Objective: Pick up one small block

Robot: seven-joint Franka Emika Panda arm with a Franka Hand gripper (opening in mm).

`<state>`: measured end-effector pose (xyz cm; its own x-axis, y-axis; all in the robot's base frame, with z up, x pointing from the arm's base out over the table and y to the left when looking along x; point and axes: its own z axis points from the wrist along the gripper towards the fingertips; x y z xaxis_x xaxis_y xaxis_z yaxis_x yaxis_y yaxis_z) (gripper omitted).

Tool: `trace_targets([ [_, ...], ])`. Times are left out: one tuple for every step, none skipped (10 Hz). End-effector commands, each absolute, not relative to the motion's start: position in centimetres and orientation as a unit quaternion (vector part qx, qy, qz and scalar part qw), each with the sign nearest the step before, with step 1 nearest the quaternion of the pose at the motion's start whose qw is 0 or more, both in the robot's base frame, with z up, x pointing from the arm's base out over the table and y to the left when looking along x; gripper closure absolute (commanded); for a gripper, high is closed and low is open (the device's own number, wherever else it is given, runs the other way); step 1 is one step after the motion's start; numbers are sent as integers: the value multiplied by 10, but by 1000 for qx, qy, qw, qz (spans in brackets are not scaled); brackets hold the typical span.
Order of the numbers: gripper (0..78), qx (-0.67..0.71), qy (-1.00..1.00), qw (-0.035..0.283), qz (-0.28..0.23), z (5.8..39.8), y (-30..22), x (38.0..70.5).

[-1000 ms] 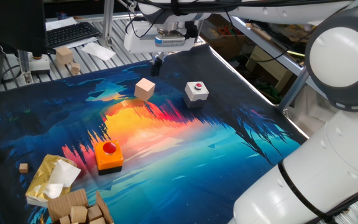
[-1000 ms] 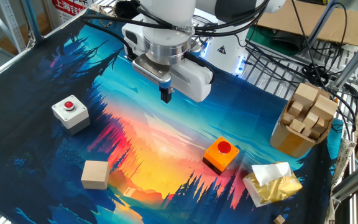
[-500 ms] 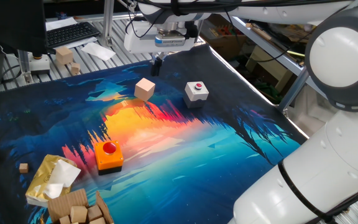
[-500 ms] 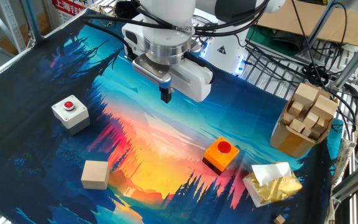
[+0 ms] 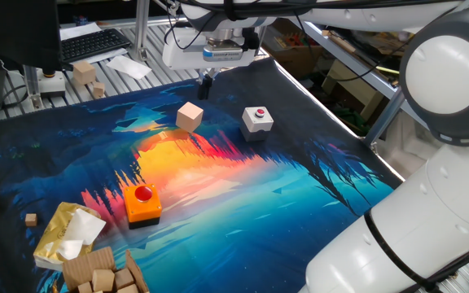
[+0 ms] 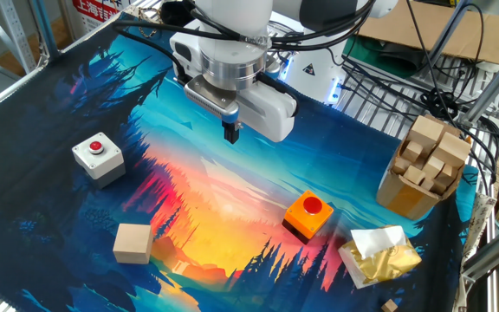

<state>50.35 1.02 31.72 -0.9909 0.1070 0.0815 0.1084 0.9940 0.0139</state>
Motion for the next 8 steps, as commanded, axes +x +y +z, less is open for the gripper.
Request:
trace_targets([
  [776,-103,-993,37,-32,313,16,532],
  [776,-103,-994,37,-32,312,16,532],
  [776,-102,-994,37,-32,312,16,533],
  [776,-102,-994,36,-32,311,16,533],
  [776,-102,-994,36,-32,310,15,534],
  [776,-102,-994,35,-32,308,15,535],
  [776,-102,-994,35,-32,307,15,535],
  [776,-102,-994,34,-32,306,15,537],
])
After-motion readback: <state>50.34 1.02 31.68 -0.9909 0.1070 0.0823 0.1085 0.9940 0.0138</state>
